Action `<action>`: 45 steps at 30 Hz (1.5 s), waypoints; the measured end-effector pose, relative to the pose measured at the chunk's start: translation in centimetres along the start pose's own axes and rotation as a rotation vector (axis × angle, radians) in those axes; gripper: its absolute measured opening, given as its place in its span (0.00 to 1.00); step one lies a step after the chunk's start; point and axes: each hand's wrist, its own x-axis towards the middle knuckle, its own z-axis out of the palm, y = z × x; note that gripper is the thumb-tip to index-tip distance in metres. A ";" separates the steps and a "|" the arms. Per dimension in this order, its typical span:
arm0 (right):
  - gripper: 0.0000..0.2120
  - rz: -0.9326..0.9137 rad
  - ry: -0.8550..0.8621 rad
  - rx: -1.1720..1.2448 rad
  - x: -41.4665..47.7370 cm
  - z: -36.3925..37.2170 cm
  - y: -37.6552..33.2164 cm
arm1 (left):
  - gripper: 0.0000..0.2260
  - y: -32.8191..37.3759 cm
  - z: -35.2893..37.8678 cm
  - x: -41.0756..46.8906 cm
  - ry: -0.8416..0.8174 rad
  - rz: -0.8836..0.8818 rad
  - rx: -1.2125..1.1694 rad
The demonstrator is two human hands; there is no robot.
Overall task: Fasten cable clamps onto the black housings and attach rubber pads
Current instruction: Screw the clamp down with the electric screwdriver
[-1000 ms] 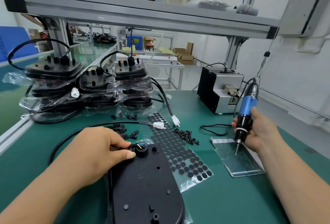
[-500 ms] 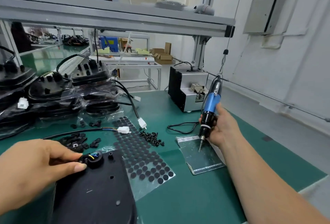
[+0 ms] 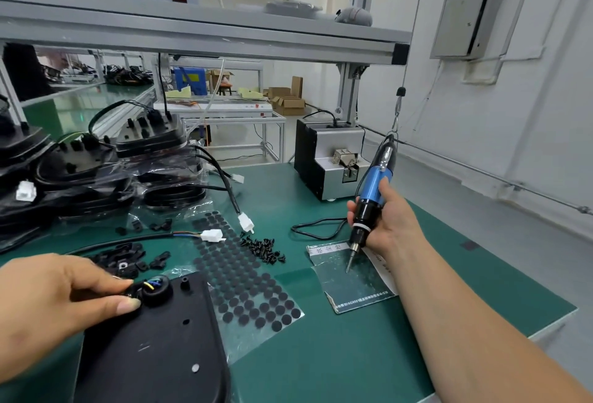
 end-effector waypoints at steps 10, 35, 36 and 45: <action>0.18 -0.014 -0.193 0.103 -2.0 1.3 -0.5 | 0.13 3.7 -1.6 -1.4 0.045 -0.071 -0.038; 0.21 0.084 -0.838 0.027 -8.5 13.8 7.5 | 0.08 6.9 -1.9 -1.7 0.034 0.002 -0.010; 0.22 0.094 -0.869 0.026 -8.6 14.2 7.8 | 0.08 7.0 -1.9 -1.7 0.036 0.002 0.000; 0.23 0.173 -0.837 0.096 -9.7 17.7 7.9 | 0.09 7.3 -1.8 -1.7 0.038 -0.009 0.009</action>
